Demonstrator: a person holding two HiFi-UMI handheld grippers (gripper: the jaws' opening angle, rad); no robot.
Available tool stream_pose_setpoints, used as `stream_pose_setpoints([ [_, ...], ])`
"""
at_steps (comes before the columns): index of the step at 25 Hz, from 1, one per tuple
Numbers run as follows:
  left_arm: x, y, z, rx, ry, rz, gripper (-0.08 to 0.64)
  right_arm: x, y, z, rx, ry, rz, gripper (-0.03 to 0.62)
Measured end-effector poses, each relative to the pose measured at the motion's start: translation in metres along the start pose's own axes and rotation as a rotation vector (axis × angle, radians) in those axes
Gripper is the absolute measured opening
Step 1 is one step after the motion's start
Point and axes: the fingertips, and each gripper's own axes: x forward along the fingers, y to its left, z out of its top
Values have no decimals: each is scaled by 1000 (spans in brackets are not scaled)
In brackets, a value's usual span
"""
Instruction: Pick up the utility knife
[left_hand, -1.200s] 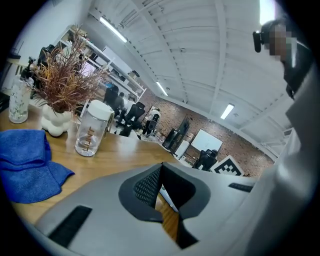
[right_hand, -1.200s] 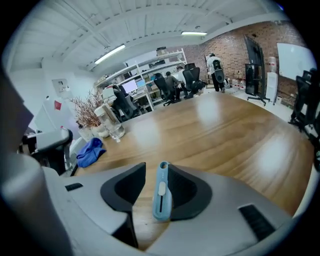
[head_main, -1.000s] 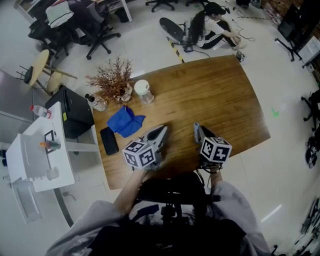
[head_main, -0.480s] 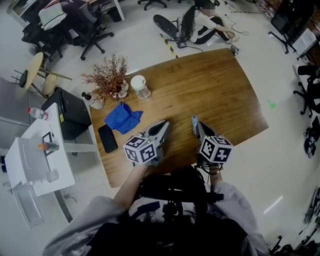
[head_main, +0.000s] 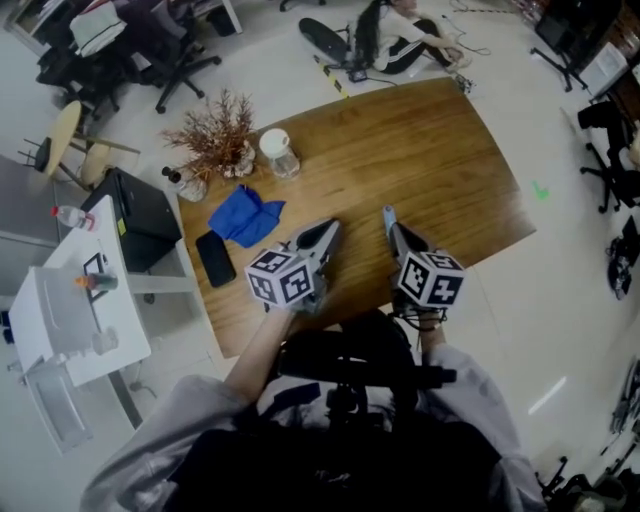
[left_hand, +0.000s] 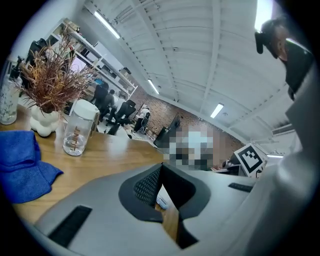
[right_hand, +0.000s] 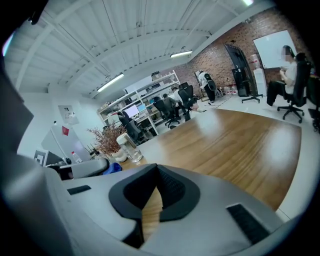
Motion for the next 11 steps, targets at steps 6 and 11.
stream_pose_setpoints([
  [6, -8, -5, -4, 10, 10, -3, 5, -7, 11, -5, -8, 0, 4, 12],
  [11, -35, -10, -14, 6, 31, 9, 5, -17, 24, -22, 21, 11, 20, 12],
])
